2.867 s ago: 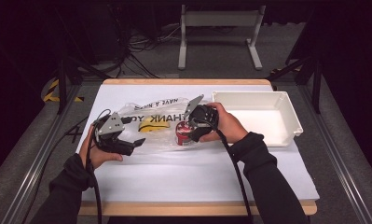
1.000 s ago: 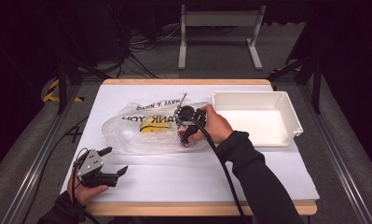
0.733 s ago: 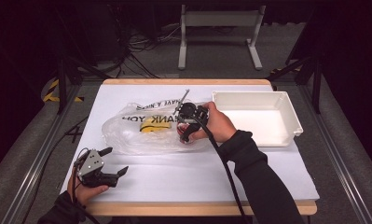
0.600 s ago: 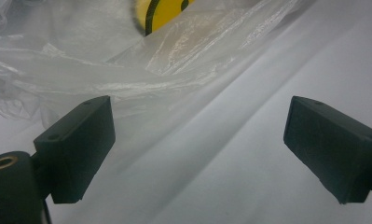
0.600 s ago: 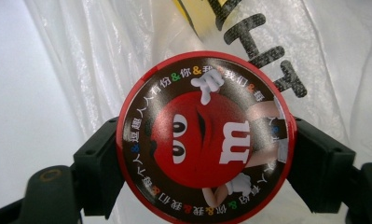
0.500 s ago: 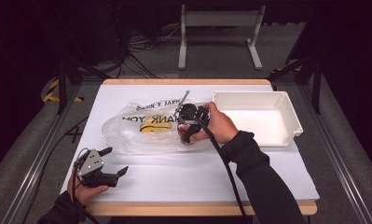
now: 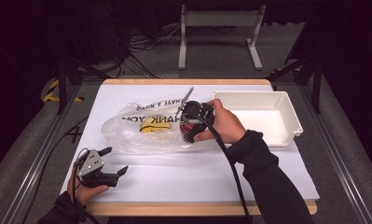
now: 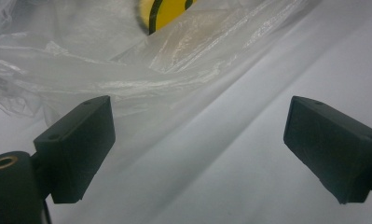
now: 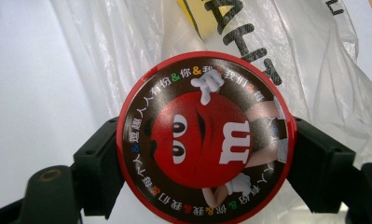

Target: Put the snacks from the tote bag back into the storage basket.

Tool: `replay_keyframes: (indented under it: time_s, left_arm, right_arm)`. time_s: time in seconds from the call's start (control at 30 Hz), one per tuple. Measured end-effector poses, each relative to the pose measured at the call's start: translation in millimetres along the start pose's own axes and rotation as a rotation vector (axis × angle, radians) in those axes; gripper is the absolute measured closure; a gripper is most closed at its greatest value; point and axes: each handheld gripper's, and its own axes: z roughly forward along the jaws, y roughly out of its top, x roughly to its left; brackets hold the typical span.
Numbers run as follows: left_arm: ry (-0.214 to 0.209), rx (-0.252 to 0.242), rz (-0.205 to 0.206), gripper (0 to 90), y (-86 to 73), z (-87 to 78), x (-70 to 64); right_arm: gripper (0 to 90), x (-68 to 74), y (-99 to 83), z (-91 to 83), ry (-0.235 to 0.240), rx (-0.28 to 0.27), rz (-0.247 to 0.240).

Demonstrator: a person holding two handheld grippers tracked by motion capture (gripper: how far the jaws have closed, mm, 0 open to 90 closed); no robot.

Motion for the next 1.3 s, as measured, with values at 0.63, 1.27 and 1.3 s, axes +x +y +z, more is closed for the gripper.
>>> replay_keyframes:
  time_s: [0.63, 1.27, 1.3]
  left_arm:
    - [0.003, 0.007, -0.005, 9.9, 0.2, 0.8, 0.5]
    - [0.004, 0.006, -0.01, 9.8, 0.0, 0.6, 0.7]
    - [0.003, -0.001, -0.015, 9.8, -0.3, 0.5, 1.2]
  right_arm:
    - [22.5, 13.1, -24.8, -25.1, 0.037, -0.033, -0.04]
    - [22.6, 9.7, -81.2, -47.3, 0.041, -0.009, -0.009]
    - [22.6, 7.5, -87.4, -48.3, 0.044, -0.003, -0.008]
